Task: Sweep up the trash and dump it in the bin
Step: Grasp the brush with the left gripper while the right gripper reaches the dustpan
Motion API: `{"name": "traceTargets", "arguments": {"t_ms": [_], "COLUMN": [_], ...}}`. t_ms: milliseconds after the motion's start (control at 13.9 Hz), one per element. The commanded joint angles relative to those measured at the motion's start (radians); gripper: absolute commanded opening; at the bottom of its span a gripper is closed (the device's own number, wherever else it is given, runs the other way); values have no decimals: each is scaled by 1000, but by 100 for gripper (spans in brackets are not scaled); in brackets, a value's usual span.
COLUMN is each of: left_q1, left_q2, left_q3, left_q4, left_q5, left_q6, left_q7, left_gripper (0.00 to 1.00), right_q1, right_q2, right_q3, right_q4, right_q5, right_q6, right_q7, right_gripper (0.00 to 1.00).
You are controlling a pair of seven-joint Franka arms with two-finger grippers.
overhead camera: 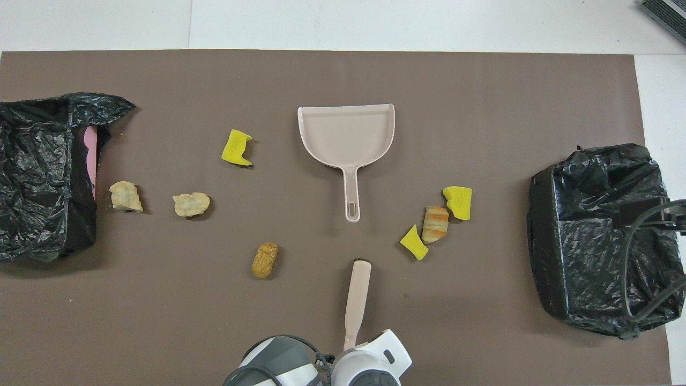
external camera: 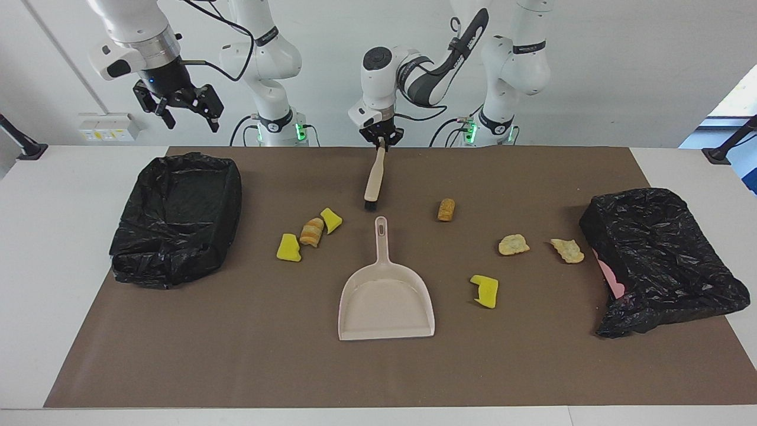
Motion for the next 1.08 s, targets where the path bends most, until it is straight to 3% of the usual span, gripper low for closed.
{"name": "traceTargets", "arguments": {"t_ms": [0, 289, 505, 649, 793, 1010], "left_q1": [57, 178, 290, 394, 515, 615], "left_q2": [-40, -65, -91, -93, -73, -45], "left_q3": [-1, 7, 8, 13, 11, 11], "left_q4": [65, 133, 150, 180, 280, 296], "left_q5": [-2, 105, 190, 228, 231, 346], "left_q6": [-176, -433, -447, -434, -446, -447], "left_q7": [4, 7, 8, 8, 66, 105], "left_gripper": [0, 0, 0, 0, 0, 0], "right_q1": [2, 4, 84, 154, 218, 338], "right_q2": [-15, 16, 57, 132, 231, 368], "right_q3": [4, 7, 15, 15, 20, 20], "right_q4": [-24, -26, -32, -37, -32, -27], "right_q5": [1, 11, 33, 73, 111, 111], "right_q6": [1, 35, 99, 177, 303, 487], "right_q7": [-2, 18, 96, 157, 226, 372], "right_gripper": [100, 100, 100, 100, 100, 100]}}
